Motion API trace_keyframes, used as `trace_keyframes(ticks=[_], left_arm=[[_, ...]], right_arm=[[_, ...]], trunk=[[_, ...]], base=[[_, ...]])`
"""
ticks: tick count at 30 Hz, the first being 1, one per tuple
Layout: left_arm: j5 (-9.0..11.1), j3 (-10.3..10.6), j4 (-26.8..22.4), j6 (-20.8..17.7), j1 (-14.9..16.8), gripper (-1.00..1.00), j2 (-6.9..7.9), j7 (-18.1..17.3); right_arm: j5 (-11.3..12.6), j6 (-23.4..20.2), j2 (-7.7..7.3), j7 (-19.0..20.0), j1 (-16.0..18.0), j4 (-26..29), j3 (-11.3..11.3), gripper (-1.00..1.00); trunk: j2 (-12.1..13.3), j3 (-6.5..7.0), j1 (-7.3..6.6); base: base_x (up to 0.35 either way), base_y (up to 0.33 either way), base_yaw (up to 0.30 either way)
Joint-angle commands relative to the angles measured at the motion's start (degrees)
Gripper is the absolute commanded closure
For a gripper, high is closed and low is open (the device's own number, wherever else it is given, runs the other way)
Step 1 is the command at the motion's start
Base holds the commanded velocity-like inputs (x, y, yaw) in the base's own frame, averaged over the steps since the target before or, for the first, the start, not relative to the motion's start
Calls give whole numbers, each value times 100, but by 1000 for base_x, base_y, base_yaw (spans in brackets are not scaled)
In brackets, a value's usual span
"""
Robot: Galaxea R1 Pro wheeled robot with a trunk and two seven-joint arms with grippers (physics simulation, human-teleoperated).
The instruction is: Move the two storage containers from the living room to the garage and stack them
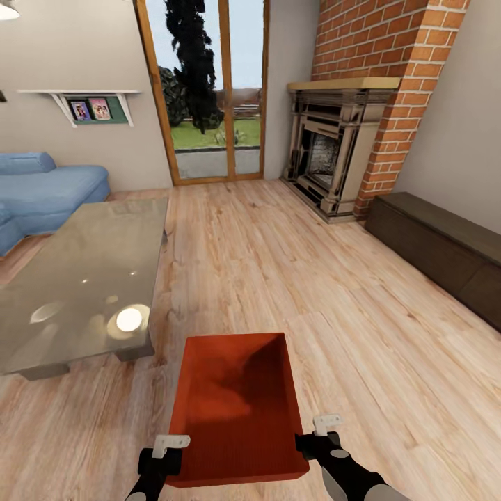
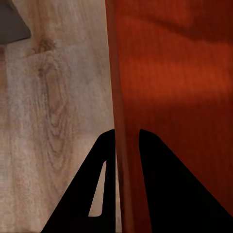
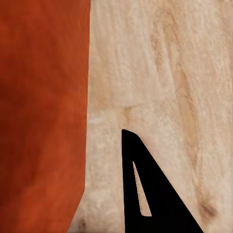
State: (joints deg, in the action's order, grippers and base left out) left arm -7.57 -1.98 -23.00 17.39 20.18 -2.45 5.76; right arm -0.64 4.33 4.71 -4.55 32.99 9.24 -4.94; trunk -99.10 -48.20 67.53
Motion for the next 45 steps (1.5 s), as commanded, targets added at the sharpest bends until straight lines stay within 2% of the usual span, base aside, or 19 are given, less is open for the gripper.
trace_keyframes(ticks=[1,19,37,45], left_arm=[[-7,-75,6,27,4,100,7,84],[-7,-75,6,27,4,100,7,84],[-7,-75,6,27,4,100,7,84],[-7,-75,6,27,4,100,7,84]], right_arm=[[-32,16,-23,-72,5,-1,28,100],[-33,16,-23,-72,5,-1,28,100],[-32,16,-23,-72,5,-1,28,100],[-32,16,-23,-72,5,-1,28,100]], trunk=[[-2,-4,-1],[-2,-4,-1],[-2,-4,-1],[-2,-4,-1]], base=[[-41,0,260],[-6,0,281],[-134,0,32],[-6,0,219]])
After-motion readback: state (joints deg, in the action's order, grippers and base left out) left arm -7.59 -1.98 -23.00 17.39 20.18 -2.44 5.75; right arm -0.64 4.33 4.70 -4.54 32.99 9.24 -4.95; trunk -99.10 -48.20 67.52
